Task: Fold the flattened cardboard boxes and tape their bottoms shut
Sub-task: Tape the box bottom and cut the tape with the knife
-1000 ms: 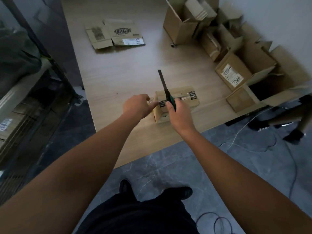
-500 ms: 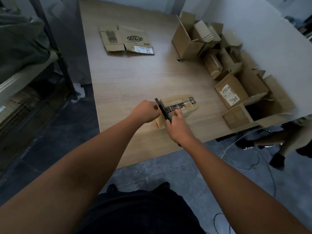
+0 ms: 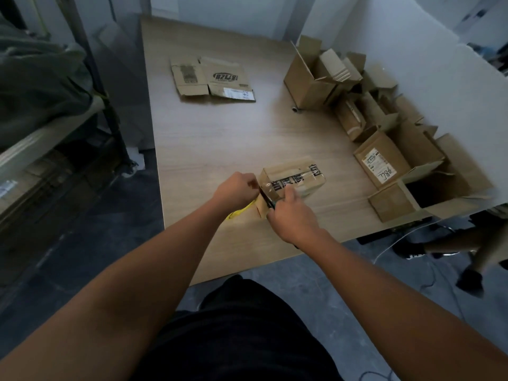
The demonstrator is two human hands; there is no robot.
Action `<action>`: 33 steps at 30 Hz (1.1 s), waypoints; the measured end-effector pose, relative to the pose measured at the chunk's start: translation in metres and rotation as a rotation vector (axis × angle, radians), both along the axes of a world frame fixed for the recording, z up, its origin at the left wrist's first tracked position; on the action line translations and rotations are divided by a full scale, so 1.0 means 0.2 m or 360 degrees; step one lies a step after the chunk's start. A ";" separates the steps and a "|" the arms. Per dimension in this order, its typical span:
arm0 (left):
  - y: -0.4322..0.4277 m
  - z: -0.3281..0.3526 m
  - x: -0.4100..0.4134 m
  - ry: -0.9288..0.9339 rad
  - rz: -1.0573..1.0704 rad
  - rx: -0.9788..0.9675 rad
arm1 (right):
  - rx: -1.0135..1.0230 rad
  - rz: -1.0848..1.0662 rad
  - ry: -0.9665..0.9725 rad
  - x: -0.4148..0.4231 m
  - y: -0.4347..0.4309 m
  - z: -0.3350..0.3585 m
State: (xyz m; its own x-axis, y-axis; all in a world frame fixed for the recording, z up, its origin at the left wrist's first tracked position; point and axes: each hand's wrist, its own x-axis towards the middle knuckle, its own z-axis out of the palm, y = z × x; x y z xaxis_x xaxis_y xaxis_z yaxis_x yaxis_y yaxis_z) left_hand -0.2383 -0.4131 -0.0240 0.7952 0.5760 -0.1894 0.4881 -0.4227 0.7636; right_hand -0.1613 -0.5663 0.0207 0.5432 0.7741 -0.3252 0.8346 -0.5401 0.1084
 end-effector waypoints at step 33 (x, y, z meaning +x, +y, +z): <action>-0.20 0.17 -0.29 -0.0143 -0.0160 -0.0524 | 0.0973 -0.0047 0.0511 0.21 -0.10 -0.08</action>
